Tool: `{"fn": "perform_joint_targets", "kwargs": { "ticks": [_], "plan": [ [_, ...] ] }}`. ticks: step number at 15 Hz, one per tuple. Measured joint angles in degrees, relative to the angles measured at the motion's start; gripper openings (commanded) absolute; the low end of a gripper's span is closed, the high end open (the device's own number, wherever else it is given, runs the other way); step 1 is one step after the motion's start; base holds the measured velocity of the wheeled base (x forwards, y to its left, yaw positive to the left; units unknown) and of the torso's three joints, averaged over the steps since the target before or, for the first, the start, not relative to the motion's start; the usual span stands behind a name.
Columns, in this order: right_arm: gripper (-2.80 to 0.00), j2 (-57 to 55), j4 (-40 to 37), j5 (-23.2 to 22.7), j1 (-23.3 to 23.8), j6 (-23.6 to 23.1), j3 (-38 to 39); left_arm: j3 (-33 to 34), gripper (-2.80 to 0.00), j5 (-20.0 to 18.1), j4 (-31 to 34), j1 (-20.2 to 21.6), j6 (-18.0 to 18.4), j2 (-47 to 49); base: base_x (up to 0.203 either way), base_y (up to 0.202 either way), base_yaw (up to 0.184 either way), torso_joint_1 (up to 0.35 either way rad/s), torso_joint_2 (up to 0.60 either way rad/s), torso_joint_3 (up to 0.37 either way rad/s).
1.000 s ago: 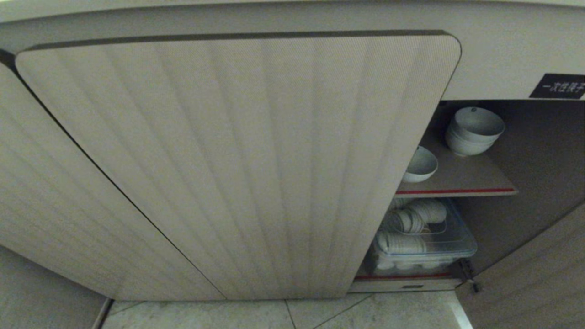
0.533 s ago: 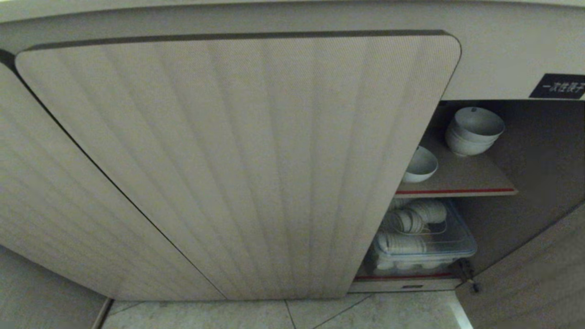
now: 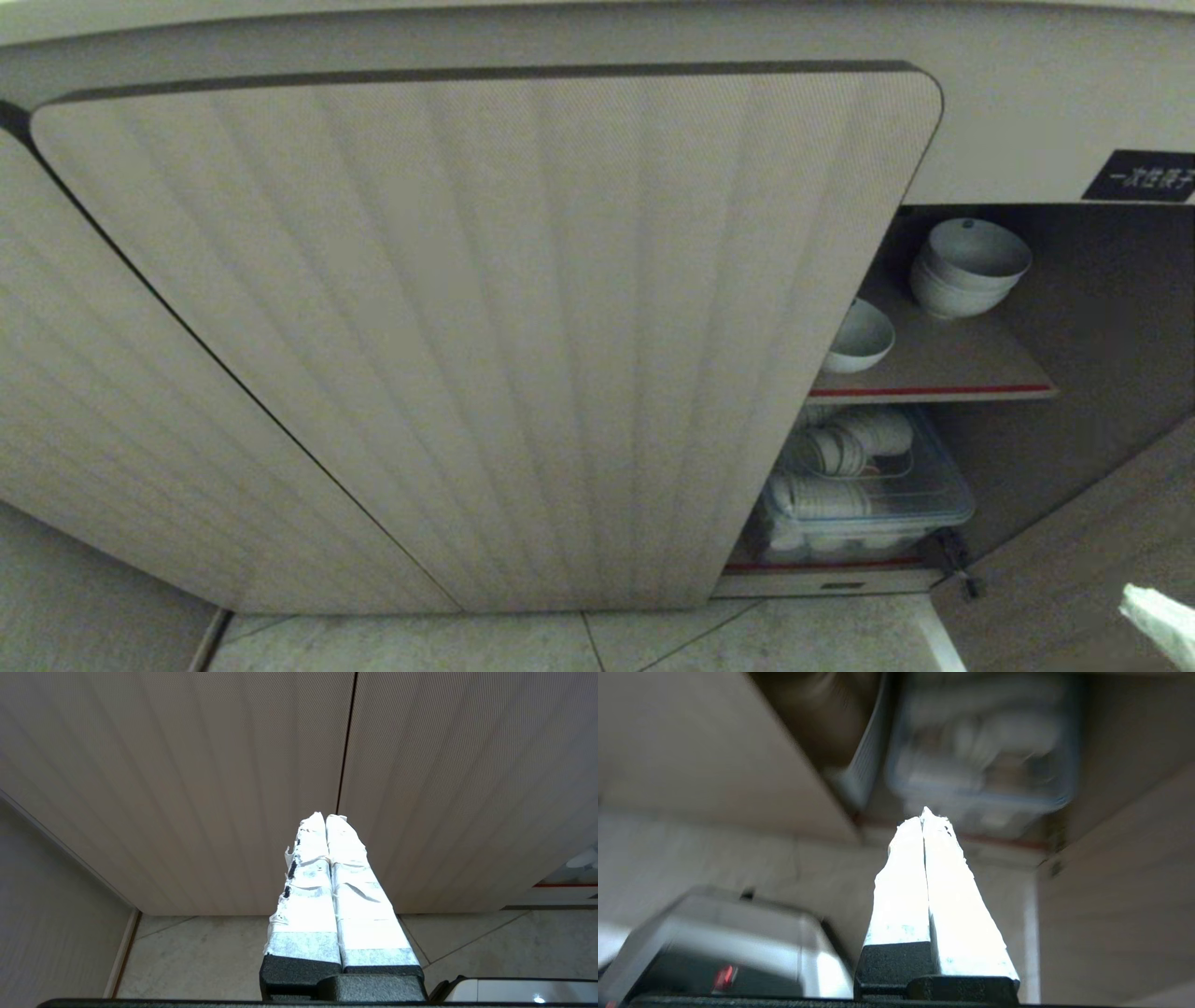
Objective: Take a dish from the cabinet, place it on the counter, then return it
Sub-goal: Take the bowl from the cabinet
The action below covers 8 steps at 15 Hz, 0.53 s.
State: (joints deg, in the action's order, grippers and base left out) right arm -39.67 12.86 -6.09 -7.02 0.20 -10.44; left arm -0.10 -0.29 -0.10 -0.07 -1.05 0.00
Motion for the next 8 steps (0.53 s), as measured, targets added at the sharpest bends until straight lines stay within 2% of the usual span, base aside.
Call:
{"fn": "perform_joint_targets", "kwargs": {
  "ticks": [6,8],
  "plan": [
    [-2.80,-18.4,0.8,0.1,-1.8,0.1,-3.7,0.0,-2.80,0.0,0.0,0.0,0.0,0.0,0.000,0.000,0.000,0.000,0.00,0.000],
    [-2.80,-24.2,0.6,0.1,-1.8,2.1,-6.4,0.0,-2.80,0.0,0.0,0.0,0.0,0.0,0.000,0.000,0.000,0.000,0.00,0.000]
  ]
}}
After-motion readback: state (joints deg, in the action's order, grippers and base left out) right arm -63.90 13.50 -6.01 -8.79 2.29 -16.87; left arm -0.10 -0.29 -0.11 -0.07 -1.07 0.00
